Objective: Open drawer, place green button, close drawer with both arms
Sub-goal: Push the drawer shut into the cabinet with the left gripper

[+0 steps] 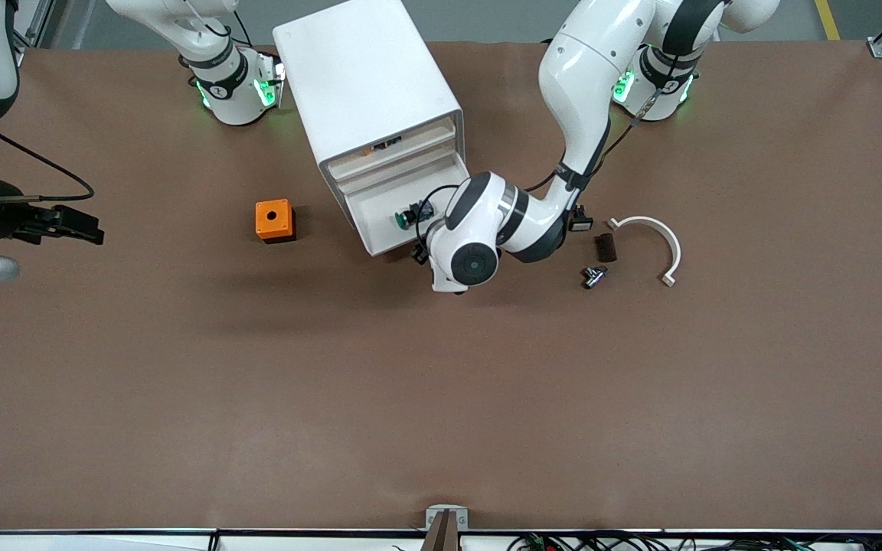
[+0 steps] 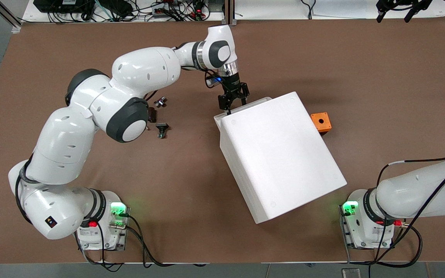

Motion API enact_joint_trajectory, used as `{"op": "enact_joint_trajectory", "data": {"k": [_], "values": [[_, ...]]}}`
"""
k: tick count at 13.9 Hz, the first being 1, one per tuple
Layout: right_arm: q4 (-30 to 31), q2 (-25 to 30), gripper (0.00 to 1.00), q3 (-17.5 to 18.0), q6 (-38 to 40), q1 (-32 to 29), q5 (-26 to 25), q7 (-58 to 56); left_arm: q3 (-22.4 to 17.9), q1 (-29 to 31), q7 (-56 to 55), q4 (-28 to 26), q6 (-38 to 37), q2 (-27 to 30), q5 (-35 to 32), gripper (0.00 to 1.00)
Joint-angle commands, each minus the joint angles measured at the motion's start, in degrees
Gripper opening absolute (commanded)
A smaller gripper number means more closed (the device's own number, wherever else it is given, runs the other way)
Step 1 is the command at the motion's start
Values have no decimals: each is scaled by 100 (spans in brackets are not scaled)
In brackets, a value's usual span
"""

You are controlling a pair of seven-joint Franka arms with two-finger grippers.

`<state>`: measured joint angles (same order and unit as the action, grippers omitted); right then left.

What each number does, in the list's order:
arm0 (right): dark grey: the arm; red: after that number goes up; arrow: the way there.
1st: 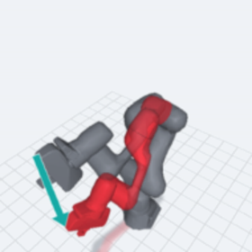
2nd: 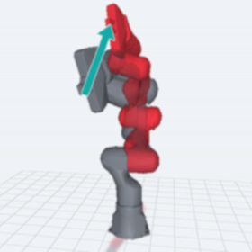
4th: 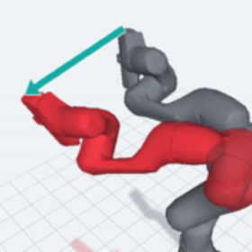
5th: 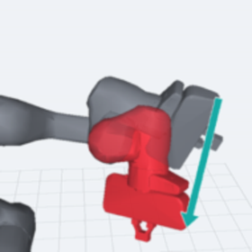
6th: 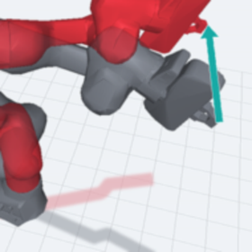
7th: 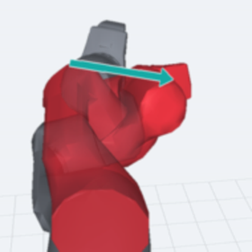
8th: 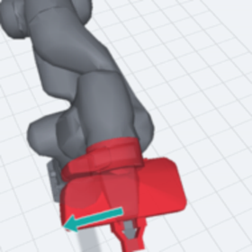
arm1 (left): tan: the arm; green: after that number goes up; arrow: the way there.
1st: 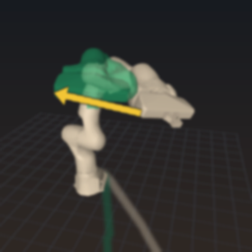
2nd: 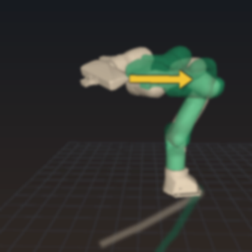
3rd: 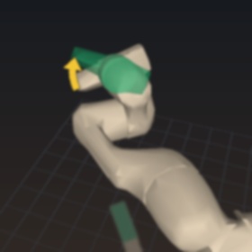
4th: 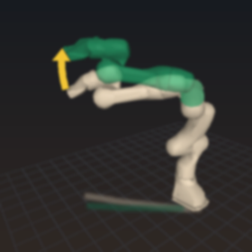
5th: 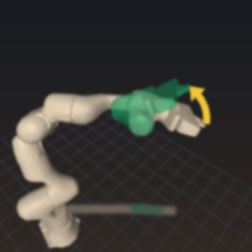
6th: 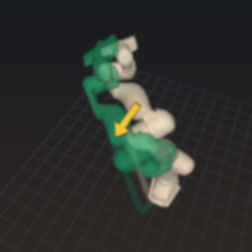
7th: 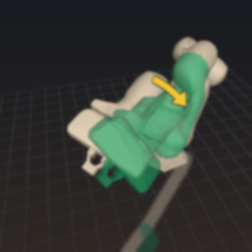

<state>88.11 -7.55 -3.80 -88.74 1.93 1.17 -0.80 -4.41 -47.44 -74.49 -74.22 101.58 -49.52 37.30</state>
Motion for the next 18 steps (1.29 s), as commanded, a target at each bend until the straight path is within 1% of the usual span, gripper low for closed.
{"op": "enact_joint_trajectory", "data": {"k": [1, 4, 6, 9, 14, 15, 17, 18], "values": [[39, 52, 100, 107, -135, -140, 102, -51, 168, -37, -171, -216, -103, 197, -3, 100], [-13, 43, 100, 99, -118, -201, 94, 1, 335, -37, -198, -216, -103, 197, -3, 100], [-232, 8, 100, 99, -56, -245, 50, -25, 440, -54, -215, -216, -103, 188, -3, 100], [-330, 16, 100, 99, -21, -228, 50, -25, 625, -72, -355, -207, -103, 197, -3, 100], [-251, 157, 100, 134, 453, -176, 59, -7, 792, -81, -391, -216, -103, 197, -12, 100], [-233, 218, 100, 134, 471, -149, 59, -7, 810, -81, -443, -207, -103, 197, -12, 100], [-76, 367, 100, 134, 437, -167, 59, -7, 968, -63, -505, -207, -103, 197, -12, 100], [47, 438, 100, 134, 384, -175, 59, -7, 968, -63, -540, -207, -103, 197, -30, 100]]}}
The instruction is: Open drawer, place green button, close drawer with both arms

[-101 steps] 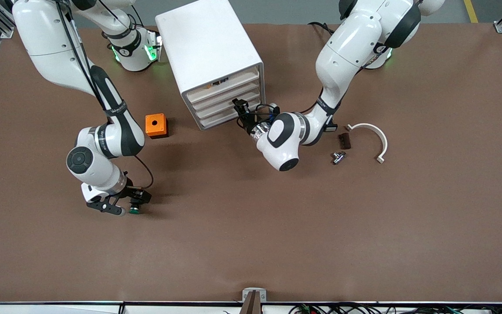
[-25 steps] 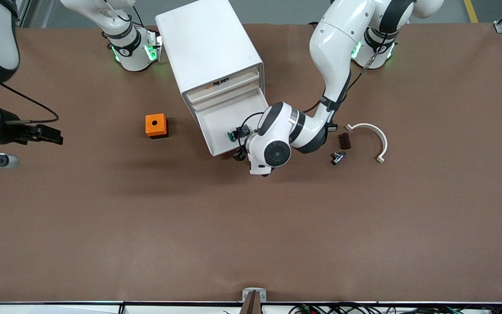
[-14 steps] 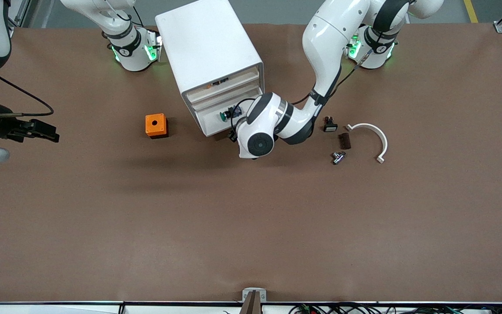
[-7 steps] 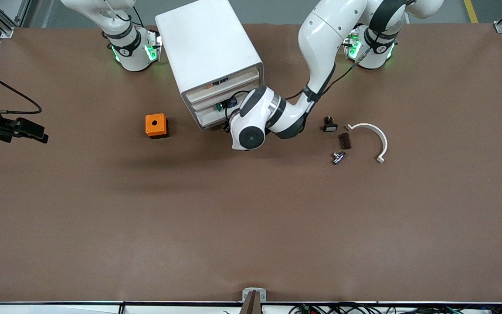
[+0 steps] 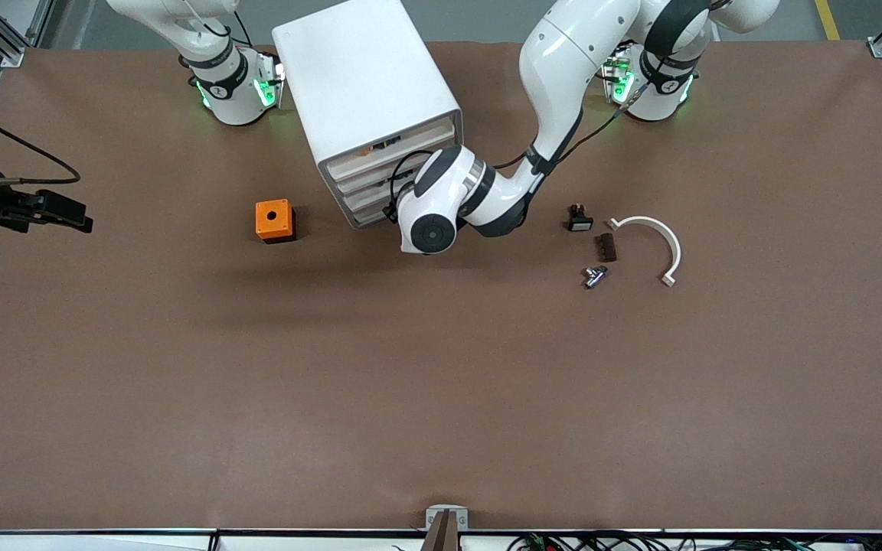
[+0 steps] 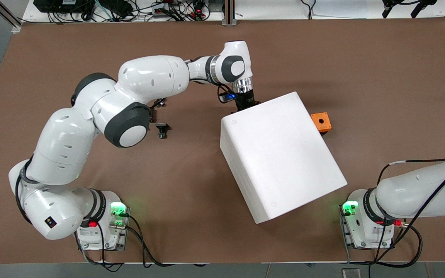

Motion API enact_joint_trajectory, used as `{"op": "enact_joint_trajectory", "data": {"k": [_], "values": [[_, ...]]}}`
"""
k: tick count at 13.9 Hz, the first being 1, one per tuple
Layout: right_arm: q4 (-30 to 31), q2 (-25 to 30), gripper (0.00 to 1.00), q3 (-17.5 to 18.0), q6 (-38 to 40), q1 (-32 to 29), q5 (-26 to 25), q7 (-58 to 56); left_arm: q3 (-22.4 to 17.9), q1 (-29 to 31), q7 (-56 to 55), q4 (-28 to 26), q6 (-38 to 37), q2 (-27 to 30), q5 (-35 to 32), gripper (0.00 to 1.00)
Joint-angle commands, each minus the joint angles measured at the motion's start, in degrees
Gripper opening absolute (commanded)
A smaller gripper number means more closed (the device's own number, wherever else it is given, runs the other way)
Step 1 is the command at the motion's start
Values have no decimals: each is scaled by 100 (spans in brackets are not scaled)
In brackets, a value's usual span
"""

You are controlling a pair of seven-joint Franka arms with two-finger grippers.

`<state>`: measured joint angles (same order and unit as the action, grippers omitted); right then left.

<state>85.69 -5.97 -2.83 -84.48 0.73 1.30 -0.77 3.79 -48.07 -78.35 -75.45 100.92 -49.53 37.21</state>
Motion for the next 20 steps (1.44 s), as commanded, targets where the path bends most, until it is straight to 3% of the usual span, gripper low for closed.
{"op": "enact_joint_trajectory", "data": {"k": [1, 9, 14, 20], "values": [[386, 376, 100, 37, -77, -64, 46, -11, 157, -9, -163, -84, -46, 198, -30, 100], [719, 1009, 100, 37, -138, -46, 55, -11, 26, 114, -154, -40, -37, 233, -91, 100], [782, 1115, 100, 19, -7, -82, 37, -11, -19, 693, -137, -40, -46, 505, -117, 100], [949, 1282, 100, 19, -121, -73, 81, -11, -45, 1764, -67, -40, -46, 1400, -1820, 100]]}}
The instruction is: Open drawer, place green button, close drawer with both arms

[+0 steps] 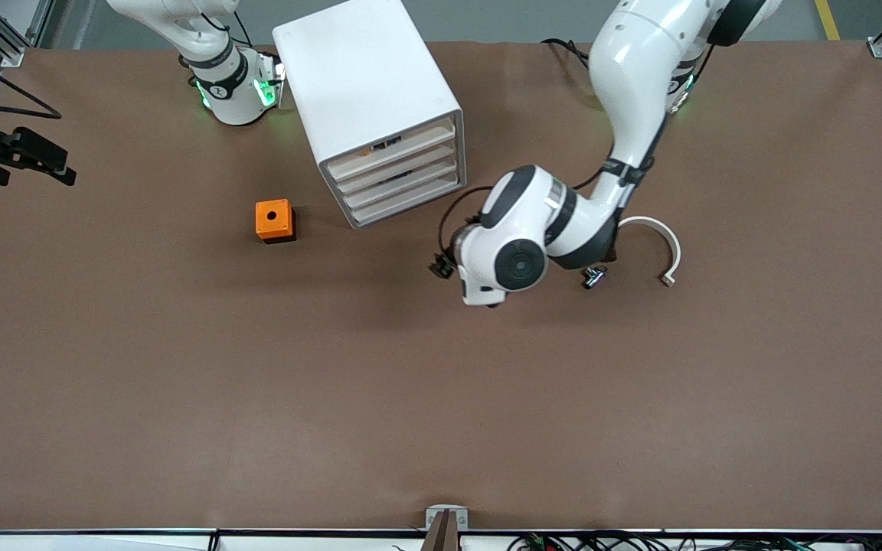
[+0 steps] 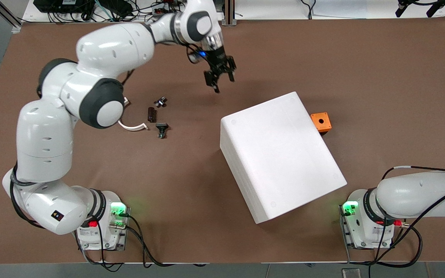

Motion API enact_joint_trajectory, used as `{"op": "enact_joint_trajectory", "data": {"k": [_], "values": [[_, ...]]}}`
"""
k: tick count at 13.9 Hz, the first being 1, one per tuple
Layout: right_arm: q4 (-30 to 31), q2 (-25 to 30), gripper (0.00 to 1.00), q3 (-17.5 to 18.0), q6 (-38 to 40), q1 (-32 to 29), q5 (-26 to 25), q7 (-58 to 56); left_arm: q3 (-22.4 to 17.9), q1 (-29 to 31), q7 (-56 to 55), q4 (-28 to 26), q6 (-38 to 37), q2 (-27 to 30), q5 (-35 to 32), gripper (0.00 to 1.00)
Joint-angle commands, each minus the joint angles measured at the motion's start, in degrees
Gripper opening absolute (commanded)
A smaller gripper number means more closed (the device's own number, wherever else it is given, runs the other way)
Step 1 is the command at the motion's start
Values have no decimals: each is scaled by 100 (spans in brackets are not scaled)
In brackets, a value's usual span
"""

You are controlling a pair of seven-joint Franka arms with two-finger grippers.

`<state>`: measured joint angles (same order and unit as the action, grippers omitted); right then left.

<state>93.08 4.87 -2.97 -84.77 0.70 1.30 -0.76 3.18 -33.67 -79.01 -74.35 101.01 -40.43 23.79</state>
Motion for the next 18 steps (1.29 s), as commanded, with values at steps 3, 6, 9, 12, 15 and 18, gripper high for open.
{"op": "enact_joint_trajectory", "data": {"k": [3, 6, 9, 12, 15, 18], "values": [[211, 198, 100, 42, -153, -62, 90, -20, 25, 930, 428, -168, -63, 1062, -1164, 100], [219, 198, 100, 42, -215, -61, 99, -73, 25, 1607, 2428, -168, -537, 1625, -1683, 100], [280, 198, 100, 33, -329, -79, 99, -90, -1, 2118, 3207, -177, -854, 2073, -1746, 100], [290, 207, 100, 16, -374, -114, 81, -432, 25, 2286, 3812, -177, -1371, 2504, -2403, 100], [298, 207, 100, 15, -365, -220, 64, -609, 60, 2653, 4620, -290, -1663, 2873, -2581, 100], [307, 250, 100, 33, -365, -211, 28, -566, 104, 2970, 5377, -1184, -1427, 3671, -2589, 100]]}}
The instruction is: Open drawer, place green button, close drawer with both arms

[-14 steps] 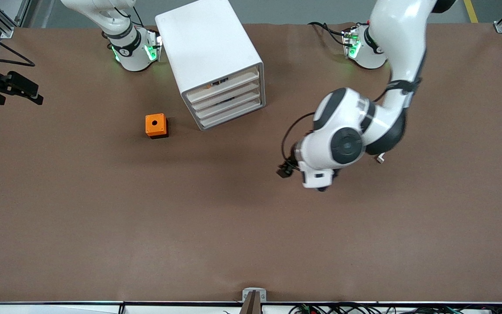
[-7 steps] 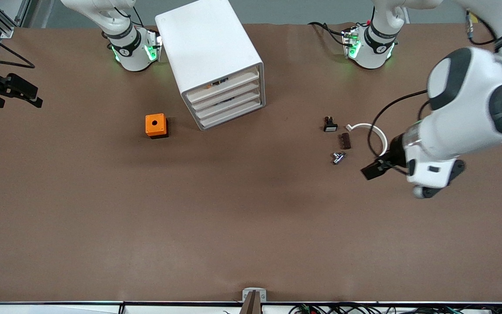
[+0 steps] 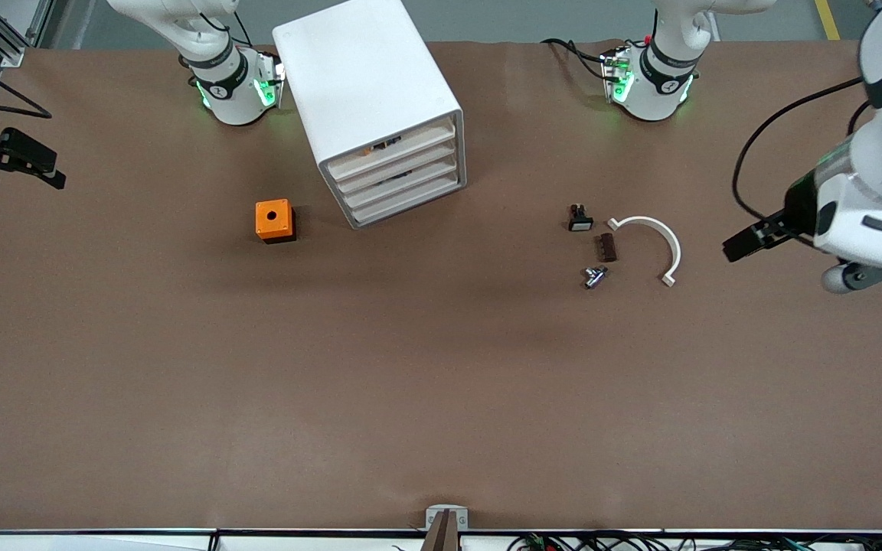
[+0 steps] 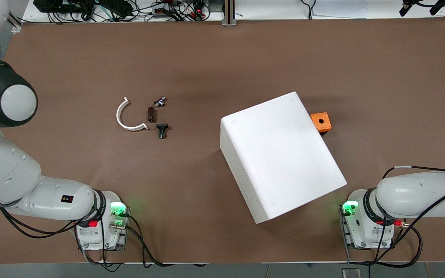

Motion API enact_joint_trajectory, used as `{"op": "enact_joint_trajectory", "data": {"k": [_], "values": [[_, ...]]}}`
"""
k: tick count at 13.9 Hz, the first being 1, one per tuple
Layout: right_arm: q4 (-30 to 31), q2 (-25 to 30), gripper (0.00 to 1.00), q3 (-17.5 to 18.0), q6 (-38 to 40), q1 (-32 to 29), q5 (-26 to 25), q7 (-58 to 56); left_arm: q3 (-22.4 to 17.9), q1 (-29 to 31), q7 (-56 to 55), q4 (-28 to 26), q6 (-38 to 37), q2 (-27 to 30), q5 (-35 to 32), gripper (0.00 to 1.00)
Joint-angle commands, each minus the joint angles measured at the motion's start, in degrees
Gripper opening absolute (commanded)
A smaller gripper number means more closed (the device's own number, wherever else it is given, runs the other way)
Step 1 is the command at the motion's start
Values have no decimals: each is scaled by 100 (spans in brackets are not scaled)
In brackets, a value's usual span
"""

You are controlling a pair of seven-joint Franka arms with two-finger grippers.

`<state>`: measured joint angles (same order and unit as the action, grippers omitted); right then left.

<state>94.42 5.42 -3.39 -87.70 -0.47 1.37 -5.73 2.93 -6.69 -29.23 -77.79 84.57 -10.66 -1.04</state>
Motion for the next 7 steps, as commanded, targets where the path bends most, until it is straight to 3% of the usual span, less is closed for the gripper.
{"op": "enact_joint_trajectory", "data": {"k": [1, 4, 7], "values": [[234, 231, 100, 75, -89, -93, 12, -34, 277, 456, 645, -1122, 297, 906, -98, 100], [471, 398, 100, 93, -221, -85, 3, -25, 375, 721, 1585, -1790, 385, 1556, -89, 100], [489, 425, 100, 102, -230, -67, 12, 54, 366, 651, 1649, -2537, 744, 2127, -107, 100]]}}
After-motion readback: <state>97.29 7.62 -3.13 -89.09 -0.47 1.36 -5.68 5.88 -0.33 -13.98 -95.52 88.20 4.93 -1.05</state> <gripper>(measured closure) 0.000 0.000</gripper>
